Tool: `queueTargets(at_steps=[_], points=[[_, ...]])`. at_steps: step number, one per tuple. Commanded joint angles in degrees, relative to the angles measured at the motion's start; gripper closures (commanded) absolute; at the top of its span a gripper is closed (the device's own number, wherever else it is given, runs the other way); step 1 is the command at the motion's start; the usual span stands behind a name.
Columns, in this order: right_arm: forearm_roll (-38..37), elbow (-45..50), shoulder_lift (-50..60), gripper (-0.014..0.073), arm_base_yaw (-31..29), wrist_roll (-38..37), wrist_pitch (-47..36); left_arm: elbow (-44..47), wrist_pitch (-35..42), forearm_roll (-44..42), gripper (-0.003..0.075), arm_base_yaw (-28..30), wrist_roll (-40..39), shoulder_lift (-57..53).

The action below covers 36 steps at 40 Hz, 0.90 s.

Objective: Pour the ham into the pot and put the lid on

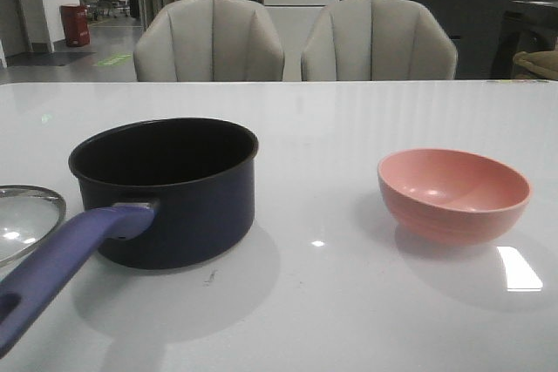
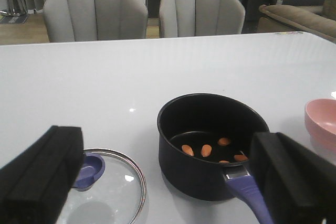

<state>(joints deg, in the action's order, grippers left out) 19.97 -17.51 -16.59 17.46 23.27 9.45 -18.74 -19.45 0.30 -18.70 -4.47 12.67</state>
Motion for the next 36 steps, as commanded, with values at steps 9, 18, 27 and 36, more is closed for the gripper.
queueTargets(at_steps=[9,18,27,36], points=[[5.14,3.17,7.31,0.0087,0.06,0.44,-3.51,-1.48,4.7,0.52,0.0065,-0.33,-0.1,0.52],[5.14,3.34,7.31,0.0283,0.06,0.44,-1.66,-1.48,4.7,0.52,0.0065,-0.33,-0.1,0.52],[5.2,3.34,7.31,0.0412,0.06,0.44,0.24,-1.48,4.59,0.52,0.0065,-0.33,-0.1,0.52],[5.2,3.34,7.31,0.0412,0.06,0.44,0.3,-1.59,4.35,0.29,0.0063,-0.09,-0.1,0.94]])
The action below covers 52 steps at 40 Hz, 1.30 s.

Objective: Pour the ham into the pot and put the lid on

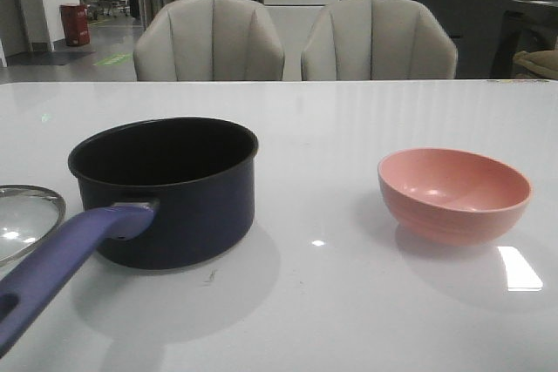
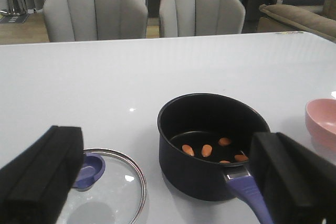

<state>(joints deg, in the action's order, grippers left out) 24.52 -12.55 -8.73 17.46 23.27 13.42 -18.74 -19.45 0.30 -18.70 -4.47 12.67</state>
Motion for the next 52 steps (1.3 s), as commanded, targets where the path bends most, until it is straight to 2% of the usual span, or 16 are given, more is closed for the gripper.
queueTargets(at_steps=[1,8,15,24,33,41,45,52], points=[[0.64,-1.62,-0.55,0.0412,0.06,0.44,-3.68,-1.87,4.24,0.29,0.0062,-0.09,-0.1,1.2],[0.64,-1.62,-0.55,0.0412,1.04,0.44,-3.68,-7.27,-2.12,-1.86,0.006,-0.09,-8.18,7.78],[0.64,-1.62,-0.55,0.0412,1.08,0.44,-3.68,-16.01,-11.89,-7.95,0.0062,-0.09,-10.47,18.86],[0.64,-1.62,-0.55,0.0412,1.08,0.44,-3.68,-24.55,-11.89,-10.64,0.0064,-0.09,-11.85,32.81],[0.64,-1.62,-0.55,0.0412,1.08,0.44,-3.68,-27.74,-12.05,-10.64,0.0064,-0.09,-11.85,43.65],[0.64,-1.62,-0.55,0.0412,1.08,0.44,-3.68,-30.44,-16.57,-11.44,0.0064,0.04,-14.64,51.34],[0.64,-1.62,-0.55,0.0412,1.08,0.44,-3.68,-31.44,-16.92,-11.33,0.0064,2.24,-15.86,52.88],[0.64,-1.62,-0.55,0.0412,1.08,0.44,-3.68,-31.58,-16.05,-10.91,0.0064,9.39,-17.39,54.92]])
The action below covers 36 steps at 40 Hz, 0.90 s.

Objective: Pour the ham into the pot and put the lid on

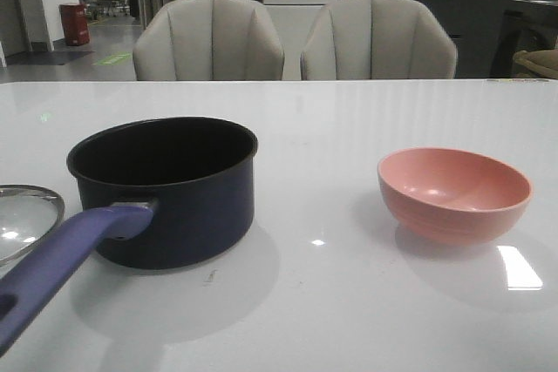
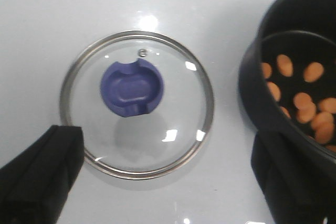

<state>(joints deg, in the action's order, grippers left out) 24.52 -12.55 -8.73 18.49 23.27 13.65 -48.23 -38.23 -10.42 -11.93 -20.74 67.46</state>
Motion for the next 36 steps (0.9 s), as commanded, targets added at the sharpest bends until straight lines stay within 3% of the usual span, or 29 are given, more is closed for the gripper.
queueTargets(at_steps=[1,7,16,36], points=[[0.64,-1.62,-0.55,0.0412,0.05,0.44,-3.9,-2.07,2.73,-0.19,0.0064,3.25,-1.12,0.71],[0.64,-1.62,-0.55,0.0412,0.05,0.44,-3.9,-5.32,-2.57,-0.19,0.0064,6.02,-0.78,4.86],[0.64,-1.62,-0.55,0.0412,0.05,0.44,-3.9,-13.28,-8.41,2.8,0.0064,6.02,3.4,11.78],[0.64,-1.62,-0.55,0.0412,0.05,0.44,-3.9,-26.65,-19.8,8.65,0.0064,7.46,4.81,27.94]])
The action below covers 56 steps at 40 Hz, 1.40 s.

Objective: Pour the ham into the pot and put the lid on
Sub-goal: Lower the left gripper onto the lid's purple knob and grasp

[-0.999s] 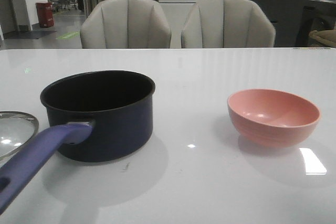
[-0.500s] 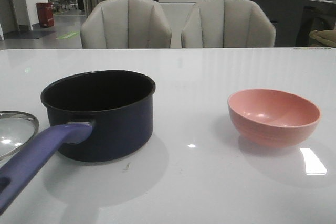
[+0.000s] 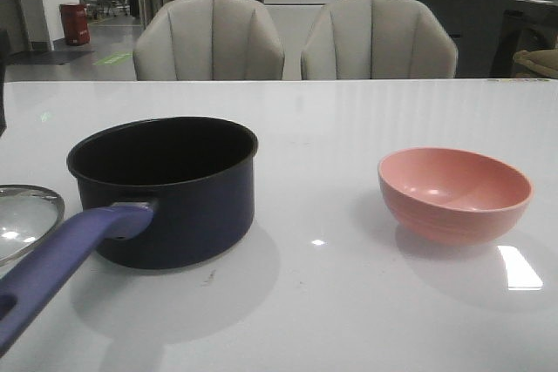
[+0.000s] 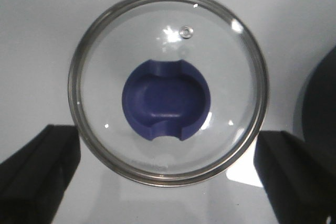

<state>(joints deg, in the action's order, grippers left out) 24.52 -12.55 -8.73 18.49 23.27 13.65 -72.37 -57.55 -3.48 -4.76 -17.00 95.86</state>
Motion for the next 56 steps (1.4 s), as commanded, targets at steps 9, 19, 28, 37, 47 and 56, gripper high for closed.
queueTargets(at_steps=[9,19,28,37,47,56], points=[[0.64,-1.62,-0.55,0.0412,0.05,0.44,-3.9,-3.12,-1.18,1.7,0.0064,0.28,1.32,3.02],[0.64,-1.62,-0.55,0.0412,0.05,0.44,-3.9,-4.37,-1.33,1.7,0.0064,0.28,1.32,5.97],[0.64,-1.62,-0.55,0.0412,0.05,0.44,-3.9,-5.49,-1.61,1.83,0.0064,0.28,1.32,7.99],[0.64,-1.62,-0.55,0.0412,0.05,0.44,-3.9,-5.49,-1.75,2.92,0.0064,2.74,1.46,9.23],[0.64,-1.62,-0.55,0.0412,0.05,0.44,-3.9,-5.49,-0.59,3.78,0.0064,2.86,4.92,9.23],[0.64,-1.62,-0.55,0.0412,0.05,0.44,-3.9,-5.49,0.21,3.88,0.0064,2.86,5.87,9.28]])
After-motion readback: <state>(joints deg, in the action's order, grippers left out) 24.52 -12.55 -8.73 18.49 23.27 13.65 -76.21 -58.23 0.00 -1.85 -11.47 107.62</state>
